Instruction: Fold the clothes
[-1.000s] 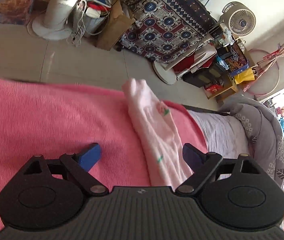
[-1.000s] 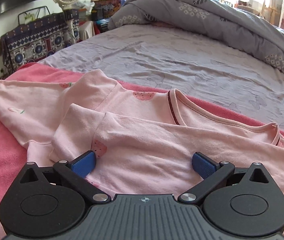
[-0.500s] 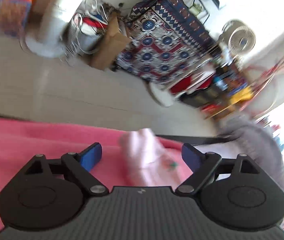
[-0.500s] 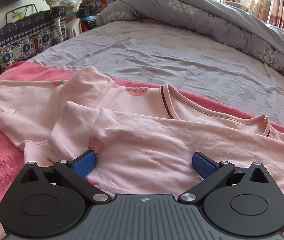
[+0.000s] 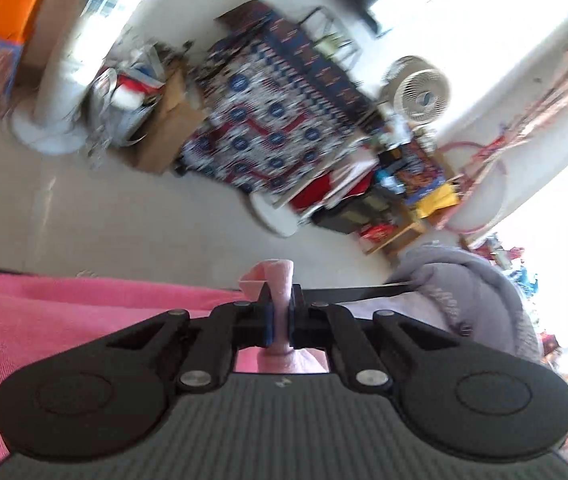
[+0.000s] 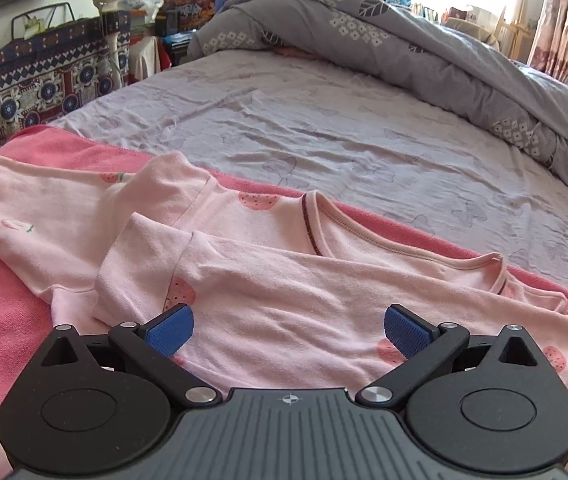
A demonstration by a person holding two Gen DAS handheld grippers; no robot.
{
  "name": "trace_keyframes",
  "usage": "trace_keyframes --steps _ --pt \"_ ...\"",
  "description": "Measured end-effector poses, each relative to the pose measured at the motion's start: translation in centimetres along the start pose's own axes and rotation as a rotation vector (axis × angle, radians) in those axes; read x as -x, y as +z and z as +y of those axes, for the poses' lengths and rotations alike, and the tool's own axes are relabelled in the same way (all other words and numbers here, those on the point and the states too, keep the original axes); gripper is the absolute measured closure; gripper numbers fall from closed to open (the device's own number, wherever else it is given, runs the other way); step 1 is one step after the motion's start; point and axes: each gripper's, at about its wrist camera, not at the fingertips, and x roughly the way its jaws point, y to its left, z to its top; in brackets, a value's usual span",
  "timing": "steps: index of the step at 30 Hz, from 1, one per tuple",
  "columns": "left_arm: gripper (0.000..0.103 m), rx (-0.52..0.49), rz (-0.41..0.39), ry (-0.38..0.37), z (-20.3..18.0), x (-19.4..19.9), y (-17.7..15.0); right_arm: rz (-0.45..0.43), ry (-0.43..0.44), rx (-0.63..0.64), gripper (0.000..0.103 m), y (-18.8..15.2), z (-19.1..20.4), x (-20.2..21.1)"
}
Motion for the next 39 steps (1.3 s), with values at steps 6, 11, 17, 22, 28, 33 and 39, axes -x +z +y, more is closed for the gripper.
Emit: trace_keyframes --steps 6,11,17,22,28,33,39 --pt "0.100 -0.396 -0.068 -0.184 -10.1 7.1 -4.3 -0.001 -0.090 -0.158 0.000 -1.1 -6.1 4.6" --pt "0.099 -0.729 0.072 -0.334 -18.7 10.3 -14.0 0.060 -0.227 -0.226 0.000 -4.0 -12.8 8.5" --pt "0.099 -0.866 0.222 -0.534 -25.0 14.0 -27.8 0.111 -0.355 -0.313 0.000 -8.1 -19.7 13.6" --pt "0.099 -0.929 0.311 -0.553 -27.8 14.8 -39.3 0.155 -0.406 -0.427 0.000 -12.0 -23.3 16.7" --pt "0.096 -1.138 0.316 -0.565 -29.7 16.8 -50.0 0.197 -0.405 -0.520 0.000 -15.9 -25.2 18.7" --pt "0.064 -1.380 0.596 -0.575 -28.6 16.7 -57.2 0.208 -0.371 -0.532 0.000 -17.3 -25.3 19.2" --pt "0.045 -1.337 0.688 -0.746 -27.8 19.1 -54.5 0.187 -0.389 -0.540 0.000 -17.9 -26.3 19.6"
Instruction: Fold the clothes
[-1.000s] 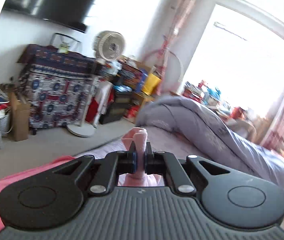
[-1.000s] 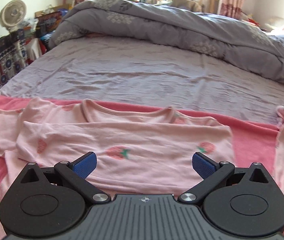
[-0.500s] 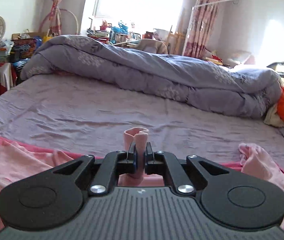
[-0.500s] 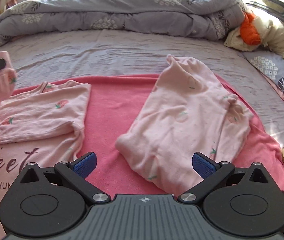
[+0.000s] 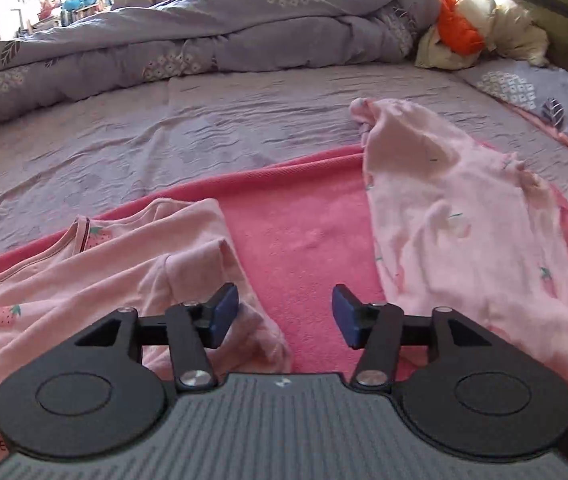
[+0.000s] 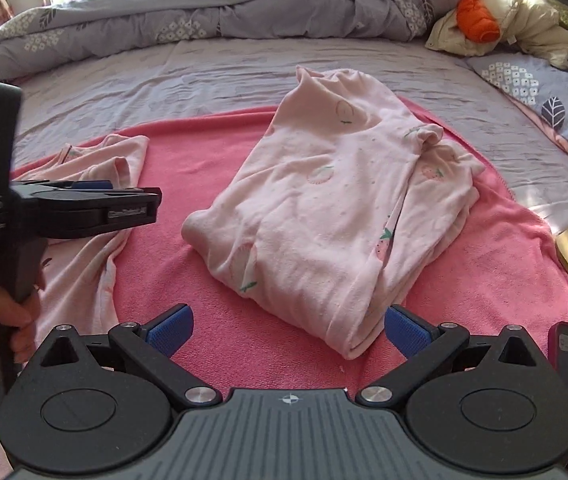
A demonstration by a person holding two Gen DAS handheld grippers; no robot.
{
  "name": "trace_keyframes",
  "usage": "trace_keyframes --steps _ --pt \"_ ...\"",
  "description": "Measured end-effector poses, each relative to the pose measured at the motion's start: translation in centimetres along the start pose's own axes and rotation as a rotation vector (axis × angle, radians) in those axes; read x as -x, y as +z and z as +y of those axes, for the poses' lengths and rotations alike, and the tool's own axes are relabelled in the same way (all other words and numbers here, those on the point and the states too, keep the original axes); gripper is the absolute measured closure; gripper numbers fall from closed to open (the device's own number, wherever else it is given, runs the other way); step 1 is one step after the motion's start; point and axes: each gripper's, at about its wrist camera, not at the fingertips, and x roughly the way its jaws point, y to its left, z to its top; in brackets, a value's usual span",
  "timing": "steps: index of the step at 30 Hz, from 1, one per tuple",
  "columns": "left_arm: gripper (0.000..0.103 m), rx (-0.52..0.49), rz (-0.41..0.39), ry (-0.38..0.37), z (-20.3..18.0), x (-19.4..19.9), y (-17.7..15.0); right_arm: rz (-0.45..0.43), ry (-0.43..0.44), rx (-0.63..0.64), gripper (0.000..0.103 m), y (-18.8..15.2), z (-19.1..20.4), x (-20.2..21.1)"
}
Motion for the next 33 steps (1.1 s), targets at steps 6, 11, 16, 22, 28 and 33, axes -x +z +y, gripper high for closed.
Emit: trace_keyframes --steps 6,11,16,22,28,33 --pt "0.027 0.113 -0.147 0.205 8.4 7.6 1.1 -0.072 0.029 0.024 0.000 1.7 1.1 -1.0" --pt "0.032 0.141 -0.003 0.519 18.4 8.7 -1.9 -0.166 0.156 0.064 0.000 5.5 8.0 -3.0" --pt "0.033 0.280 0.172 0.622 24.3 9.1 -6.8 -0.210 0.156 0.237 0.000 7.6 17.2 -6.2" --pt "0.027 0.314 0.157 0.600 24.8 10.2 -8.8 -0.096 0.033 0.266 0.000 5.9 16.9 -9.2" --pt "0.031 0.177 0.037 0.668 23.7 12.3 -6.3 -0.100 0.136 0.168 0.000 4.4 13.5 -6.0" --pt "0.028 -0.001 -0.002 0.604 23.5 10.8 -4.5 -0.184 0.079 0.203 0.000 5.8 15.7 -5.7"
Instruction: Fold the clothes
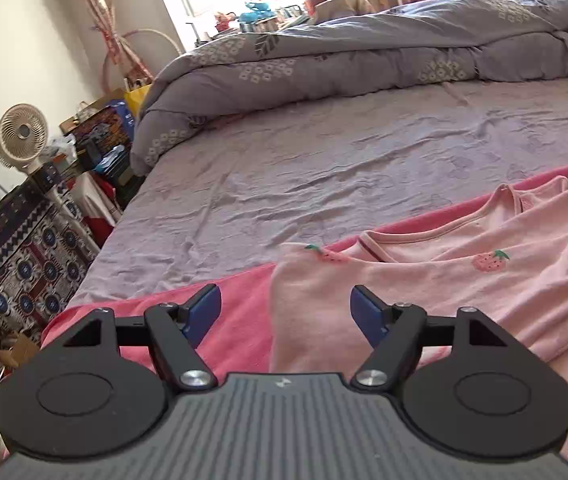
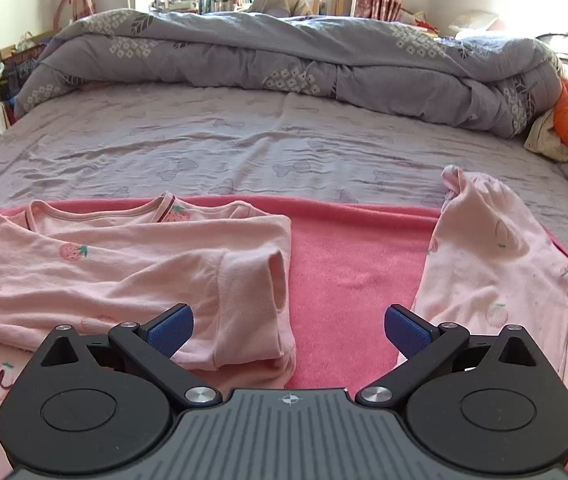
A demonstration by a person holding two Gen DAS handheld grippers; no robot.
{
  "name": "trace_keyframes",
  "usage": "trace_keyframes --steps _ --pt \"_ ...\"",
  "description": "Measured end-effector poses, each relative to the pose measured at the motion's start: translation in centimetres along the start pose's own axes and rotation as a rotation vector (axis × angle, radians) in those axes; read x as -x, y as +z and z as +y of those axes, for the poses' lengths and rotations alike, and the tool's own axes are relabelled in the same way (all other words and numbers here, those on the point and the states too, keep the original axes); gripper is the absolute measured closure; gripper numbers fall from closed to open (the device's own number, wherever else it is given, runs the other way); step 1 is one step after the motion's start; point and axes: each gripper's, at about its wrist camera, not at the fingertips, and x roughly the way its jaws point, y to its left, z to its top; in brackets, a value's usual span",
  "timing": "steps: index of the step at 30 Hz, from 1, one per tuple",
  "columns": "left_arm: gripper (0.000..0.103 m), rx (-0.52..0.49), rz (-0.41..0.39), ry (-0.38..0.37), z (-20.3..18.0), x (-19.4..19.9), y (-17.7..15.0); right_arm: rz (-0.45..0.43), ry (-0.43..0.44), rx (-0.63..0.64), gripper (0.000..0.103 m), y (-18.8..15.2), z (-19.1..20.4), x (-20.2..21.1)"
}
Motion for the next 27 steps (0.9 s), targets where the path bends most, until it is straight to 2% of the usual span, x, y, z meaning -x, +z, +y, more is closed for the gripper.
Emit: trace_keyframes --steps 2,4,8,11,14,15,17,18,20,21,23,24,25,26,27 --pt "0.028 -0.028 0.046 0.024 -0.5 -2.3 -0.3 0.033 -0.068 0.033 0.000 0.5 0.5 -2.2" --pt "0.026 -0.009 0.104 0.041 0.1 -4.8 -1.1 0.077 -0.096 0.053 0.000 0.3 0.4 -4.6" --pt "0.024 0.180 0.139 -0.015 3.1 -6.2 -1.9 0.083 -0.027 0.015 0.000 0.4 -1.0 -5.2" --pt "0.024 0.178 0.104 0.037 3.8 -5.3 -1.6 0.001 0.002 0.051 0.000 0.4 -1.1 -2.6" --pt "0.024 0.205 0.138 0.098 5.2 -6.1 -1.7 -0.031 0.044 0.018 0.000 0.9 -1.3 -1.9" --pt "0.024 0.213 0.149 0.118 5.6 -6.4 -1.7 -0.019 0.037 0.023 0.000 1.1 -1.0 -2.5" --pt "0.025 0.238 0.239 0.184 6.8 -8.1 -2.4 0.050 -0.015 0.045 0.000 1.4 -0.1 -4.8" --pt "0.024 0.277 0.278 0.197 7.8 -8.8 -3.0 0.090 -0.020 0.034 0.000 1.4 -0.1 -6.0" --pt "0.029 0.389 0.284 0.184 9.8 -8.6 -3.4 0.108 0.006 -0.026 0.000 1.9 -0.3 -6.7" --pt "0.037 0.407 0.256 0.167 10.3 -7.9 -3.2 0.102 0.005 -0.027 0.001 2.3 -0.1 -6.5" --pt "0.037 0.380 0.155 0.112 10.4 -5.9 -2.4 0.045 -0.007 0.020 0.000 2.6 0.4 -5.5" --pt "0.036 0.348 0.103 0.048 10.2 -5.1 -2.0 0.031 -0.006 0.036 0.000 2.5 0.6 -5.3" --pt "0.034 0.298 0.052 -0.049 9.5 -4.4 -1.5 0.038 -0.001 0.043 0.000 2.5 0.7 -5.3" --pt "0.033 0.236 0.017 -0.131 8.7 -4.0 -1.0 0.055 0.000 0.042 0.000 2.5 0.7 -5.6" --pt "0.032 0.161 0.007 -0.182 7.4 -4.0 -0.5 0.072 -0.006 0.040 0.000 2.3 0.8 -5.8"
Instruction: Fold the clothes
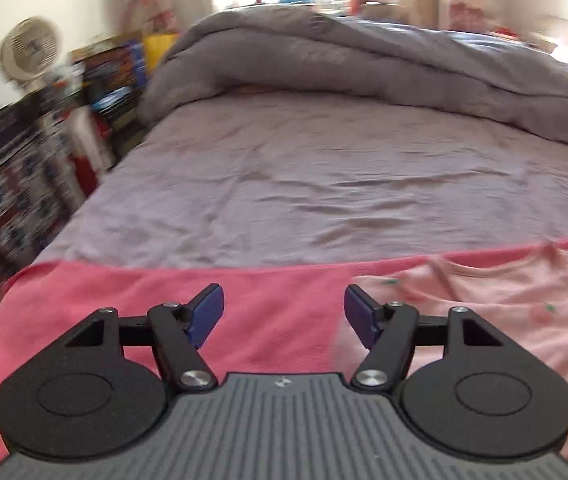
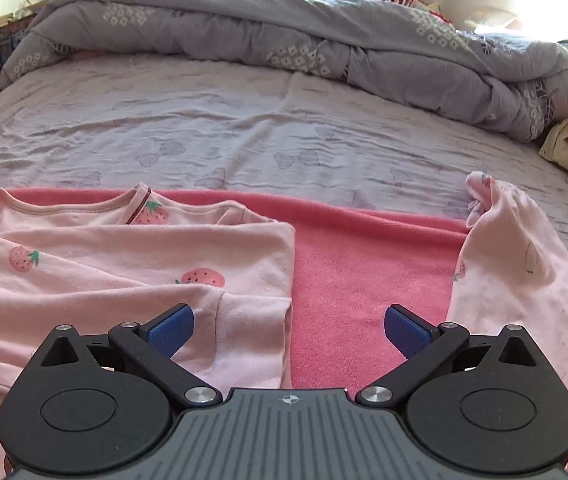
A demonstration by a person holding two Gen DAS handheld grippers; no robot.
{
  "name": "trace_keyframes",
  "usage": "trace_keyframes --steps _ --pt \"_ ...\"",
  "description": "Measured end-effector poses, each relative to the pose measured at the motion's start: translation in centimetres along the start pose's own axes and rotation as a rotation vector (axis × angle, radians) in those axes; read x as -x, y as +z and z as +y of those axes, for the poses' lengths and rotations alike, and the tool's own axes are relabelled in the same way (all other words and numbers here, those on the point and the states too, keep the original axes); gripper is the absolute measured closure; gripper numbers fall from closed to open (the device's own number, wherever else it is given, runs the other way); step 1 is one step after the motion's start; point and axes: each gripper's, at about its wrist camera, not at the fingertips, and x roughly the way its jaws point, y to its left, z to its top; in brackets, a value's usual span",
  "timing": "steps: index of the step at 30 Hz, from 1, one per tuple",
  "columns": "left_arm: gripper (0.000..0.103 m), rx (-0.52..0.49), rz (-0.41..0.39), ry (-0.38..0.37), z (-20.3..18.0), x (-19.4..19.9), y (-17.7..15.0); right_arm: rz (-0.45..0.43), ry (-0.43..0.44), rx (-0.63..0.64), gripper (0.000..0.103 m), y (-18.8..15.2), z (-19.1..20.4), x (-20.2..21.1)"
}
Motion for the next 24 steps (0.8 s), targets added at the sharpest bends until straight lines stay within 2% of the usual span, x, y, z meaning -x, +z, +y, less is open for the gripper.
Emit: trace_keyframes --steps 2,3,5,7,8,9,11,12,13,14,17,18,19,21,24 --pt "0.029 -0.146 0.019 -0.043 -2.7 -1.0 0.2 0.027 -0.012 -0.009 0.000 -0.2 0.1 -0.4" --pt "0.029 -0.197 0.035 -0.001 -3.7 -2.0 0.1 0.032 -0.015 -0.017 0.000 -0.3 0.2 -0.5" --pt "0.029 -0.249 0.087 0.132 -4.7 -4.4 -0.1 0.032 -0.023 -0.024 0.000 -0.4 0.4 -0.4" --pt "0.030 -0.191 0.143 0.277 -3.3 -6.6 -0.1 0.029 -0.027 -0.012 0.000 -0.4 0.6 -0.3" --pt "0.034 -0.152 0.174 0.375 -2.2 -7.4 -0.1 0.027 -0.028 -0.005 0.000 -0.4 0.7 -0.3" --pt "0.037 -0.103 0.200 0.442 -0.8 -7.8 -0.1 0.026 -0.028 -0.003 0.000 -0.3 0.8 -0.3" --pt "0.038 0.012 0.246 0.523 2.5 -7.7 -0.3 0.024 -0.027 0.002 0.000 -0.3 0.9 -0.3" --pt "0.039 0.076 0.247 0.509 3.9 -7.3 -0.2 0.024 -0.027 0.005 0.000 -0.3 1.0 -0.2" --pt "0.044 0.133 0.220 0.434 4.9 -6.3 0.0 0.023 -0.026 0.007 0.000 -0.3 1.1 -0.2" --pt "0.043 0.160 0.186 0.342 5.4 -5.3 0.2 0.024 -0.025 0.008 0.000 -0.3 1.2 -0.3" --pt "0.040 0.120 0.112 0.042 3.8 -3.5 1.8 0.030 -0.029 -0.009 0.000 -0.5 1.4 -0.5" --pt "0.036 0.086 0.105 -0.021 2.6 -3.3 2.3 0.032 -0.031 -0.018 0.000 -0.5 1.5 -0.6" --pt "0.035 0.039 0.109 -0.044 1.1 -3.5 2.8 0.034 -0.033 -0.028 0.000 -0.6 1.5 -0.6" --pt "0.033 -0.085 0.147 -0.038 -2.3 -4.9 3.5 0.038 -0.039 -0.042 0.000 -0.6 1.5 -0.5" --pt "0.032 -0.223 0.266 -0.055 -5.8 -7.7 2.7 0.040 -0.042 -0.031 0.000 -0.6 1.7 -0.5"
